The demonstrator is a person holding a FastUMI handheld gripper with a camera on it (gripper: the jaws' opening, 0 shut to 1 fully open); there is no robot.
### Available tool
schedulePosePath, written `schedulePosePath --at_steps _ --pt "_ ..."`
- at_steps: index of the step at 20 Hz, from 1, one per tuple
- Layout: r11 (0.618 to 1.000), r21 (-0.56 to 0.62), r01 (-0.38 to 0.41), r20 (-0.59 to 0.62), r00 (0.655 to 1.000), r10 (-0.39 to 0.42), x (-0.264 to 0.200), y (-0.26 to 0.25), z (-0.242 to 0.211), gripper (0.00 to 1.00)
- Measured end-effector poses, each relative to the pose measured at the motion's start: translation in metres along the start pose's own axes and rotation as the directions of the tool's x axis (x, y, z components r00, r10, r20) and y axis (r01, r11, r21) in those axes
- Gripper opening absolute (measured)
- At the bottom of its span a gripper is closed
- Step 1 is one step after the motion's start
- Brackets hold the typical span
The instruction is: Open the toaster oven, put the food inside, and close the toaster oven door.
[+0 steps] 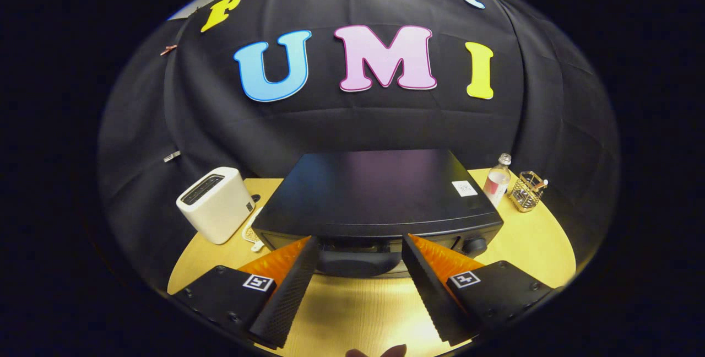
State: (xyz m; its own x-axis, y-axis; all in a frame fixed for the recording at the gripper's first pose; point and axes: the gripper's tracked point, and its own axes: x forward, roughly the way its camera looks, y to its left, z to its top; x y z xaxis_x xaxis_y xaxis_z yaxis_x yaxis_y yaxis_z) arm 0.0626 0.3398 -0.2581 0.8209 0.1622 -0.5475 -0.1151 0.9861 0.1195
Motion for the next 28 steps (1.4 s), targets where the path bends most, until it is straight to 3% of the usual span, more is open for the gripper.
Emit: schedulePosePath --at_steps 7,12,19,22,28 --pt "0.997 -0.038 0.074 -0.022 0.997 -0.074 0.025 0.001 -0.014 1.00" --pt "0.996 -0.040 0.082 -0.014 0.996 -0.083 0.008 0.003 -0.022 1.00" --pt "0.997 0.018 0.079 -0.096 0.992 -0.077 -0.028 0.002 -0.071 1.00" --pt "0.997 -0.015 0.077 -0.126 0.989 -0.078 -0.040 0.003 -0.089 0.99" --pt "0.997 -0.003 0.082 -0.270 0.960 -0.079 -0.049 -0.001 -0.149 0.99"
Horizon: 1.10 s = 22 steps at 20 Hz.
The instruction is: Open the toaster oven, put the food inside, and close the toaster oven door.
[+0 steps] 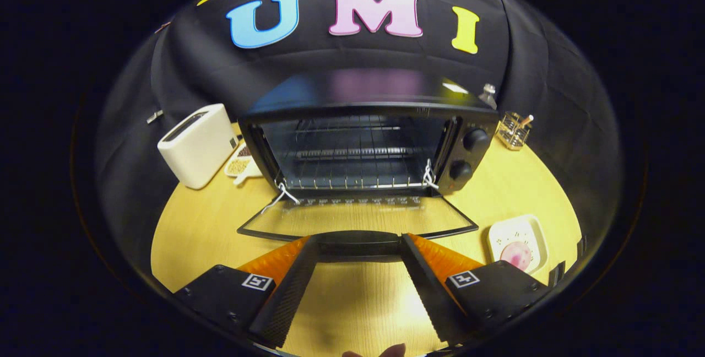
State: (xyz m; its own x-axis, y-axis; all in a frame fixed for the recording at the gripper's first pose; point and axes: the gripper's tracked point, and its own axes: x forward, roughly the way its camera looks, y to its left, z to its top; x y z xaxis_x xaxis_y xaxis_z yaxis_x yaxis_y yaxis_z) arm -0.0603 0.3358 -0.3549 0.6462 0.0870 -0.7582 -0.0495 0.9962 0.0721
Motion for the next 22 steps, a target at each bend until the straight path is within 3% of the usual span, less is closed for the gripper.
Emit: schedulePosePath --at_steps 5,9,15,22 --pt "0.999 0.038 0.008 -0.096 0.995 -0.004 0.022 -0.014 -0.036 0.98" --pt "1.000 0.006 -0.011 -0.101 0.995 0.012 0.023 -0.022 -0.039 1.00" --pt "0.997 0.000 -0.072 -0.008 0.997 0.072 -0.005 -0.044 0.002 1.00" --pt "0.993 -0.040 -0.115 0.122 0.985 0.119 -0.055 -0.103 0.047 1.00"
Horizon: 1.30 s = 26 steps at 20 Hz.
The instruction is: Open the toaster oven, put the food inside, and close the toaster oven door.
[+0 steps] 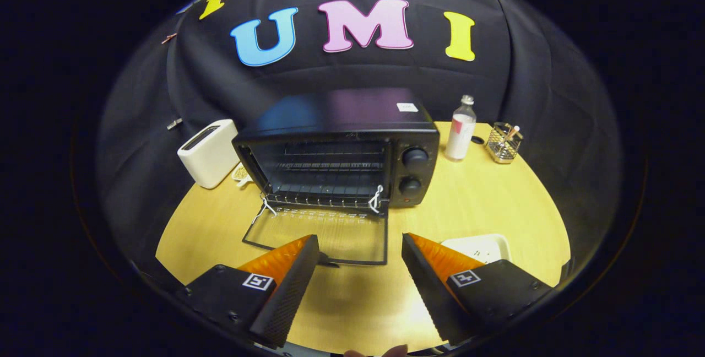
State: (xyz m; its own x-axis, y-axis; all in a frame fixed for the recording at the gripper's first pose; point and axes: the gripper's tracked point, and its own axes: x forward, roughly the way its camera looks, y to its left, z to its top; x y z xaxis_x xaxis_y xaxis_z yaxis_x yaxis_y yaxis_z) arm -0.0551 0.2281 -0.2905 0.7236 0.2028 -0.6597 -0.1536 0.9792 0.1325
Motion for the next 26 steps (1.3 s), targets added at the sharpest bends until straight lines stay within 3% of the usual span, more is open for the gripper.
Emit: schedulePosePath --at_steps 8,16,21,23,24,26 --pt "1.000 -0.002 -0.004 0.004 1.000 0.004 -0.036 -0.103 0.011 1.00" --pt "0.999 0.022 -0.024 -0.191 0.981 0.028 -0.026 -0.197 -0.031 1.00" --pt "0.992 0.119 -0.034 -0.414 0.907 0.081 0.010 -0.228 -0.083 0.97" --pt "0.993 0.119 -0.011 -0.484 0.872 0.068 0.022 -0.243 -0.103 0.88" --pt "0.992 0.127 -0.005 -0.517 0.853 0.071 0.028 -0.247 -0.112 0.76" --pt "0.986 0.166 0.000 -0.567 0.818 0.095 0.035 -0.247 -0.126 0.68"
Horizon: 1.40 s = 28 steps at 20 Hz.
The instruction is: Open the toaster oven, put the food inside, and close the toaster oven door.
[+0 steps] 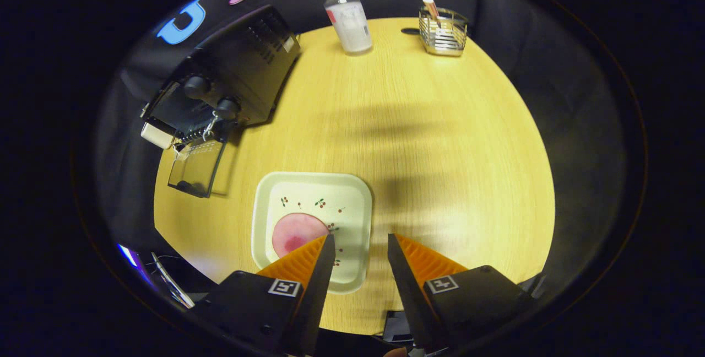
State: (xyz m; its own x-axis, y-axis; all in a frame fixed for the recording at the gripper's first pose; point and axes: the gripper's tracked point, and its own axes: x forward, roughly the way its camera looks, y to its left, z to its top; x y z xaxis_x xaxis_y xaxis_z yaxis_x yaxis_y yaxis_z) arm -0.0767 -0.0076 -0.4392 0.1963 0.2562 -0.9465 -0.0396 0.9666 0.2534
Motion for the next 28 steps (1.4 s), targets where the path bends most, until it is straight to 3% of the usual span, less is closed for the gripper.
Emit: schedulePosePath --at_steps 5,7,9,10,11,12,18,22,28 --pt "0.999 0.034 0.008 -0.075 0.997 -0.006 0.022 0.007 -0.004 0.53" --pt "0.998 0.023 0.055 -0.103 0.993 -0.052 0.023 -0.001 -0.005 0.45" --pt "0.996 -0.005 0.088 -0.114 0.990 -0.088 0.021 -0.006 -0.003 0.36" --pt "0.997 0.006 0.079 -0.130 0.988 -0.078 0.024 -0.005 -0.005 0.25" --pt "0.997 0.026 0.068 -0.147 0.987 -0.064 0.023 -0.004 -0.006 0.24" --pt "0.998 0.046 0.049 -0.151 0.988 -0.042 0.020 -0.002 -0.001 0.15" --pt "0.982 0.165 -0.094 -0.120 0.986 0.114 0.020 -0.002 0.001 0.06" --pt "0.927 0.309 -0.213 -0.058 0.969 0.241 0.018 0.005 -0.002 0.06" --pt "0.870 0.384 -0.310 0.035 0.946 0.322 0.004 0.017 -0.003 0.06"
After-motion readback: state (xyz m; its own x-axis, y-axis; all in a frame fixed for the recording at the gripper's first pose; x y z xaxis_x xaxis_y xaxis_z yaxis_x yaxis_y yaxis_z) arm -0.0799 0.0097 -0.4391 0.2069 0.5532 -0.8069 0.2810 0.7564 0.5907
